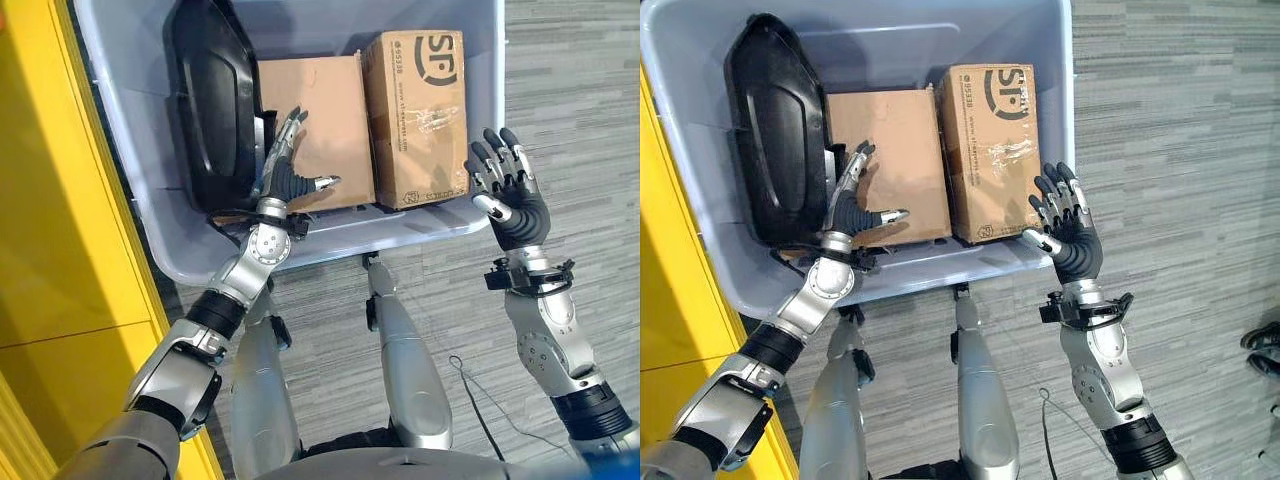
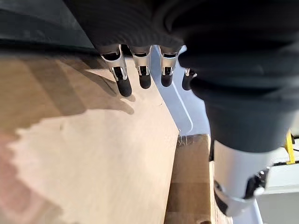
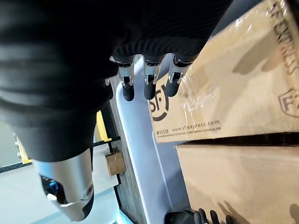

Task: Move parts from the plastic box to the shelf.

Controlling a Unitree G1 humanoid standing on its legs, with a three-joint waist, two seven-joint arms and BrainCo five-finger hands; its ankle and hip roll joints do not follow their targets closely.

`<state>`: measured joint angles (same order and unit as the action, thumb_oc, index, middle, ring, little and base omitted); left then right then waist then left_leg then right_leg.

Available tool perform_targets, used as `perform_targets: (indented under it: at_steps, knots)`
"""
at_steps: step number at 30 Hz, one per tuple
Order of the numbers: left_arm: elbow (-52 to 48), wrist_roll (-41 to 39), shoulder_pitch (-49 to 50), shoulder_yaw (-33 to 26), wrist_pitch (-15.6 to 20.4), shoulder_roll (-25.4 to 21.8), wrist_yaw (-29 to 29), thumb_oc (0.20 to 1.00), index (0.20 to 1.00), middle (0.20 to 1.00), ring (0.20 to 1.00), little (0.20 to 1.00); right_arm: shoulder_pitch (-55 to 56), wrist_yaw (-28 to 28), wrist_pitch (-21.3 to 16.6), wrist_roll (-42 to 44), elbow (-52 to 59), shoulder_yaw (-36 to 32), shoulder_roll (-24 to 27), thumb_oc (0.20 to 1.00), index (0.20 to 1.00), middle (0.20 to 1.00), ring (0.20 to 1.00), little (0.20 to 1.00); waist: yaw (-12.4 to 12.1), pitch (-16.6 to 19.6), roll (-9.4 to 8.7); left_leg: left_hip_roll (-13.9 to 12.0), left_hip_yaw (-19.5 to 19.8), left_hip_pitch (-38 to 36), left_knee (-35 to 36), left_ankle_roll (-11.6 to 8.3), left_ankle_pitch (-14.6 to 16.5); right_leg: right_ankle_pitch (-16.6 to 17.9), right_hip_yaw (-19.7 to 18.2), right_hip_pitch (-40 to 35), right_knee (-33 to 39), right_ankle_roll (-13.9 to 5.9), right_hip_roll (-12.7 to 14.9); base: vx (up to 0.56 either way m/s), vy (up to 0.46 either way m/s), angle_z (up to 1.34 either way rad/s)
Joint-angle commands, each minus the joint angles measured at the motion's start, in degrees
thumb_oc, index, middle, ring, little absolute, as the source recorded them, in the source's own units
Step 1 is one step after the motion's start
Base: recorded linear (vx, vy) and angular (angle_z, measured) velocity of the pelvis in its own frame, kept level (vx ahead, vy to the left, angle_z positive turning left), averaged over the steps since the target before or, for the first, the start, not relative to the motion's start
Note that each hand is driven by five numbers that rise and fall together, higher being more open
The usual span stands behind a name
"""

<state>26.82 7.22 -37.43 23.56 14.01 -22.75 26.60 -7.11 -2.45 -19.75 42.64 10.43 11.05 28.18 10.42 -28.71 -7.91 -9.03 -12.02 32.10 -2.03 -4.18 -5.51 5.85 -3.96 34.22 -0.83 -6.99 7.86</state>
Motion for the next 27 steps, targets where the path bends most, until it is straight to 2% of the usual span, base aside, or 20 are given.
perform_targets:
  at_steps: [1, 5, 11, 14, 20, 24, 27]
  knots:
    - [3.92, -3.71, 0.3, -0.93, 1.32, 0.46, -0.41, 1.0, 1.0, 1.0, 1.0, 1.0, 0.79, 0.52, -2.96, 1.55, 0.7, -1.32, 1.03, 1.0, 1.0, 1.0, 1.0, 1.0, -0.46, 4.79, -1.94, -4.23, 3.34, -3.51, -2.28, -4.63, 0.84, 5.31, 1.44, 1.47, -2.32, -3.14, 2.33, 0.0, 0.0, 0.0]
    - [9.22, -12.12, -2.56, -0.62, 1.99, 3.99, 0.21, 1.0, 1.0, 1.0, 1.0, 1.0, 0.07, 0.34, -2.78, 2.29, 0.73, 0.21, 0.65, 1.0, 1.0, 1.0, 1.0, 1.0, 0.36, 5.23, -2.42, -4.28, 3.43, -3.0, -2.47, -4.6, 0.7, 5.55, 1.18, 1.87, -2.34, -3.1, 2.16, 0.0, 0.0, 0.0]
    - [9.45, -12.32, -4.64, 1.95, 1.84, 5.89, -0.28, 1.0, 1.0, 1.0, 1.0, 1.0, -0.23, 0.1, -2.82, 2.24, 1.16, 0.51, 0.98, 1.0, 1.0, 1.0, 1.0, 1.0, 0.85, 5.46, -2.48, -4.25, 3.57, -2.71, -2.52, -4.54, 0.86, 5.52, 1.21, 1.94, -2.42, -3.04, 2.14, 0.0, 0.0, 0.0]
    - [6.06, -13.29, -4.57, 3.91, 2.46, 7.02, -1.69, 1.0, 1.0, 1.0, 1.0, 1.0, -0.49, -0.4, -2.92, 2.22, 1.14, 0.74, 0.94, 1.0, 1.0, 1.0, 1.0, 1.0, 0.66, 5.61, -2.14, -4.11, 3.86, -2.65, -2.71, -4.45, 1.06, 5.41, 1.28, 1.81, -2.55, -3.0, 2.21, 0.0, 0.0, 0.0]
    - [-3.42, -13.9, -2.69, 5.66, 4.18, 5.75, -4.37, 1.0, 1.0, 1.0, 1.0, 1.0, 0.35, -0.45, -3.17, 2.41, 1.8, -0.04, 0.78, 1.0, 1.0, 1.0, 1.0, 1.0, 0.02, 5.64, -1.38, -3.7, 3.99, -3.12, -2.33, -4.29, 1.2, 5.03, 1.67, 1.21, -2.53, -3.05, 2.4, 0.0, 0.0, 0.0]
    - [-11.33, -15.03, -0.16, 4.53, 5.7, 3.82, -5.48, 1.0, 1.0, 1.0, 1.0, 1.0, 1.59, -0.44, -3.28, 2.29, 2.56, -0.81, 1.28, 1.0, 1.0, 1.0, 1.0, 1.0, -0.76, 5.5, -0.86, -3.52, 4.38, -3.18, -2.47, -4.2, 1.38, 4.83, 1.85, 0.86, -2.53, -3.0, 2.61, 0.0, 0.0, 0.0]
    - [-16.2, -14.52, 3.0, 1.39, 6.29, 1.33, -5.0, 1.0, 1.0, 1.0, 1.0, 1.0, 2.83, -0.28, -3.27, 1.93, 3.44, -1.84, 1.67, 1.0, 1.0, 1.0, 1.0, 1.0, -1.43, 5.29, -0.5, -3.38, 4.54, -3.08, -2.59, -4.12, 1.53, 4.71, 1.94, 0.8, -2.55, -2.97, 2.68, 0.0, 0.0, 0.0]
